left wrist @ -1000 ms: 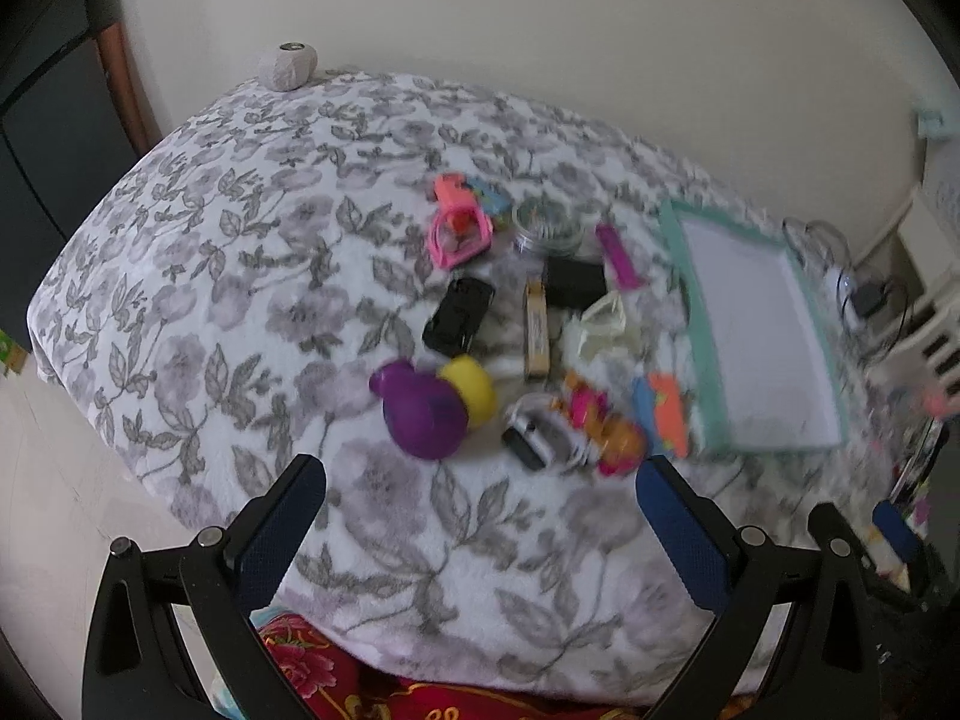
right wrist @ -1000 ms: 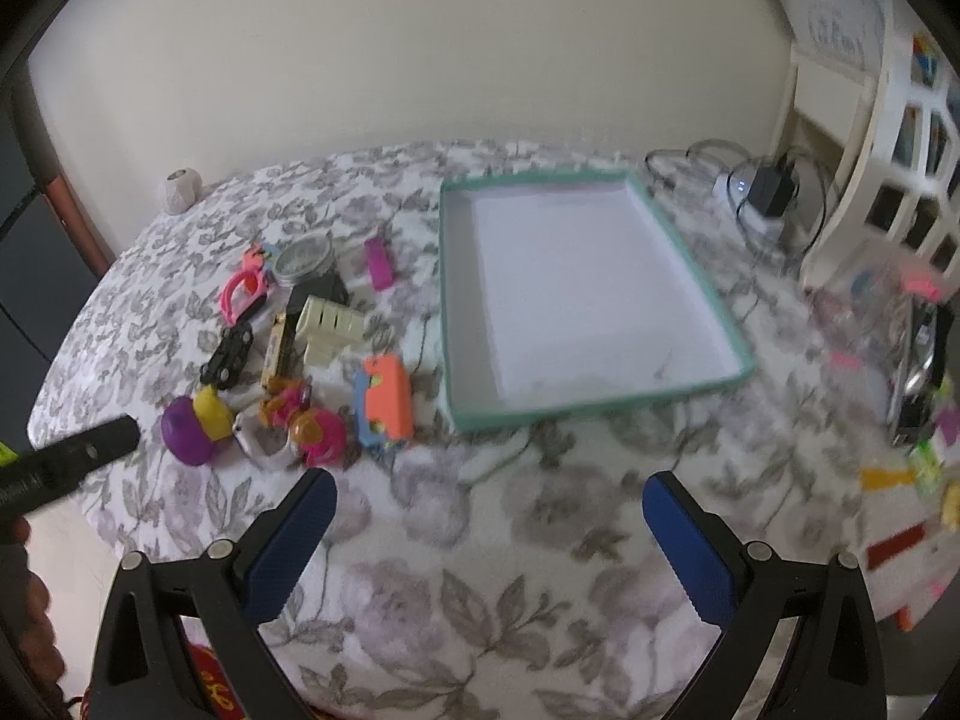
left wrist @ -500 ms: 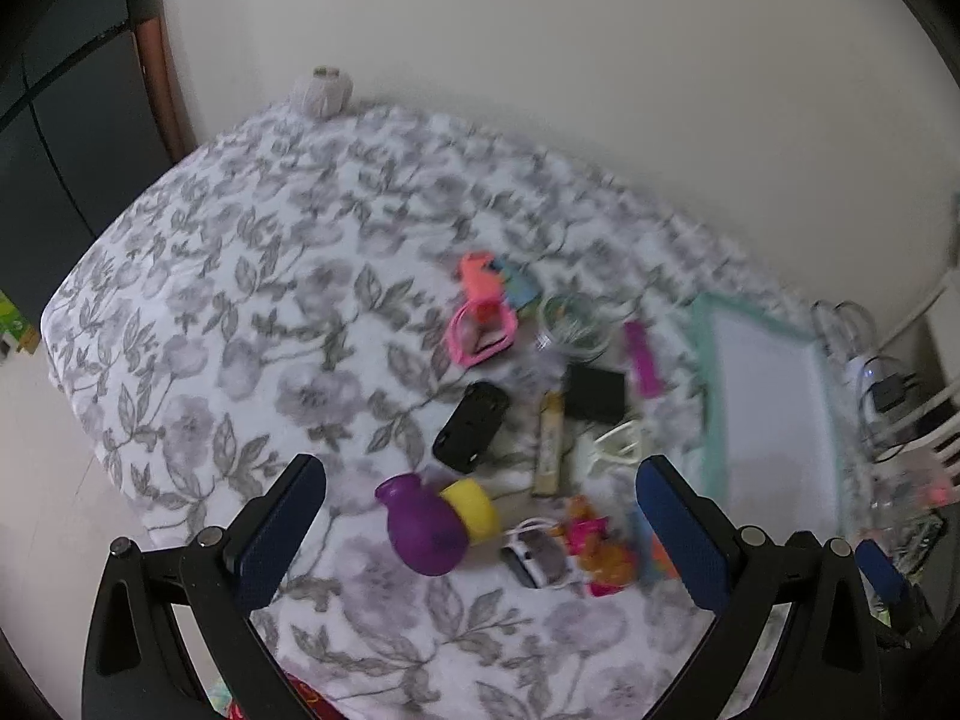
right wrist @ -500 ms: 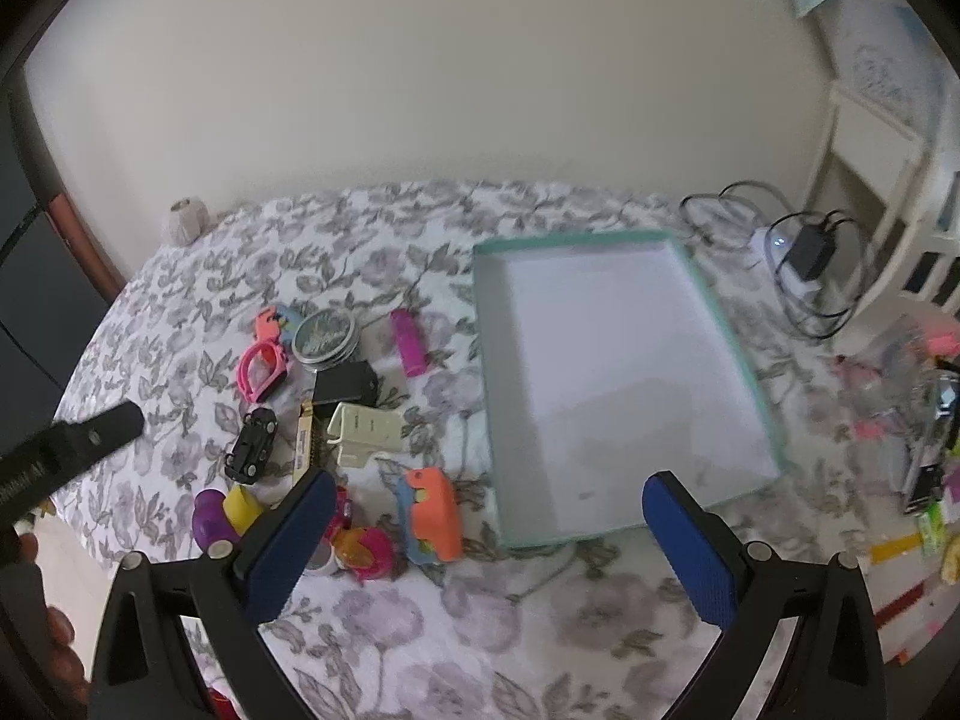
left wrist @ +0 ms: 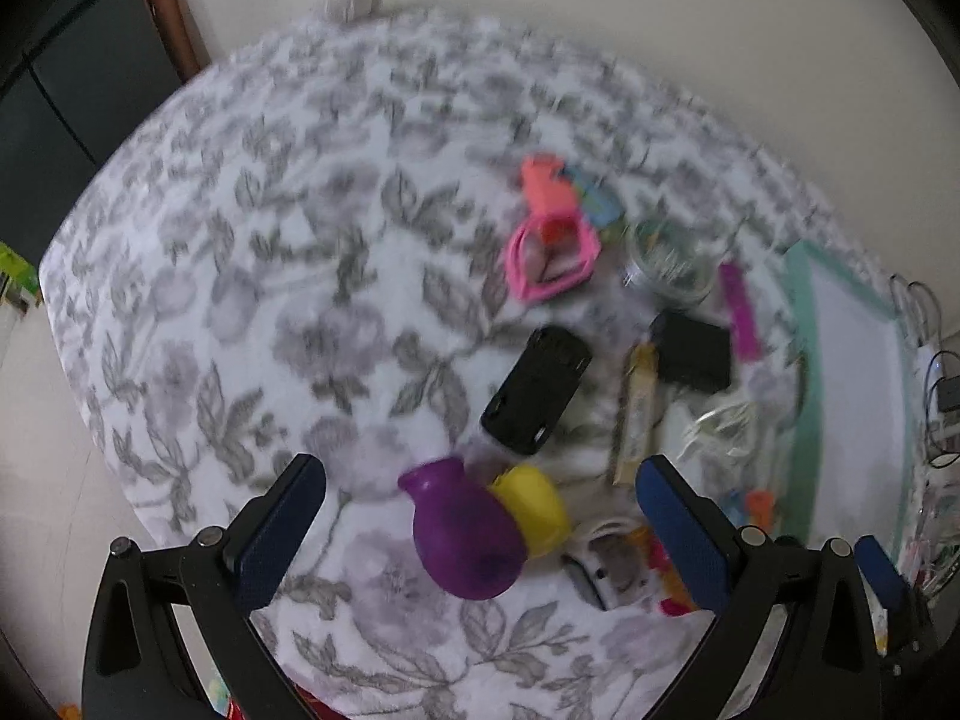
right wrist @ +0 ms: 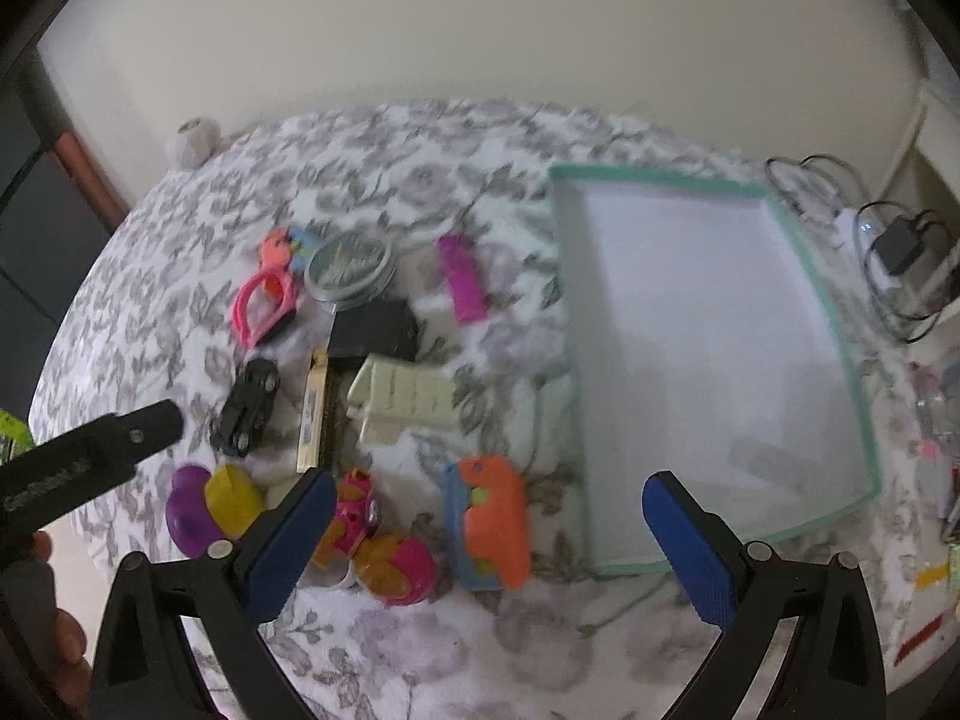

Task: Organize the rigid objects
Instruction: 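Reach the left tool to the purple-and-yellow toy while the right tool reaches the pink figurine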

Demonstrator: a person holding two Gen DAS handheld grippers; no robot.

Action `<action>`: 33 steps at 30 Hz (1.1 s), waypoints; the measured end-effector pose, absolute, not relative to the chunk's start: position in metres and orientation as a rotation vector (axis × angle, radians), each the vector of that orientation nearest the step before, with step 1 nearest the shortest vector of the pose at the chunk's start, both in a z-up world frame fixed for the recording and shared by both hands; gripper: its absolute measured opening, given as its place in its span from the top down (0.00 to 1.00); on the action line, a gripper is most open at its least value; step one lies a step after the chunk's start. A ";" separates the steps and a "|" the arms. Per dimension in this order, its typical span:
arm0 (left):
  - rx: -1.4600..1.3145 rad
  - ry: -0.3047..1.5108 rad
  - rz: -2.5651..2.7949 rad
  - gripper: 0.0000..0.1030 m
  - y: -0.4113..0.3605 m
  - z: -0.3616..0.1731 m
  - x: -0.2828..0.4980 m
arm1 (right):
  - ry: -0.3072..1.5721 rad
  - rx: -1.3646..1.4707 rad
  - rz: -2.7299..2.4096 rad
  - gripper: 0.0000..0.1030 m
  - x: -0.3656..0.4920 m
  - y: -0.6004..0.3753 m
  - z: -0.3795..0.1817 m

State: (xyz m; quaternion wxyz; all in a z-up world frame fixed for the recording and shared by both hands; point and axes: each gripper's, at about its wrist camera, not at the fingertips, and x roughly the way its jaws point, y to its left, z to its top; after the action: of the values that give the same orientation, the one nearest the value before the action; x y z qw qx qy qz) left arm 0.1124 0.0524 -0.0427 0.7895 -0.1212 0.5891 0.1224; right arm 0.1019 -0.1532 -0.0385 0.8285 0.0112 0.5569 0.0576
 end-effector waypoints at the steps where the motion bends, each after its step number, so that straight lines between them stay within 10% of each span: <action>1: -0.265 1.283 0.262 0.00 0.053 -0.048 0.112 | 1.199 0.024 0.129 0.00 0.101 -0.151 -0.045; 23: -0.299 1.382 0.287 0.01 0.060 -0.112 0.108 | 1.235 0.037 0.247 0.00 0.087 -0.130 -0.063; 33: -0.314 1.381 0.257 0.16 0.057 -0.100 0.102 | 1.239 0.035 0.314 0.10 0.088 -0.115 -0.068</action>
State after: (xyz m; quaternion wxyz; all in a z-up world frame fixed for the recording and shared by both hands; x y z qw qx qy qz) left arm 0.1018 0.0568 -0.1001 0.7519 -0.1436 0.6326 0.1177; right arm 0.0880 -0.1145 -0.0678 0.8025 0.0166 0.5781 0.1466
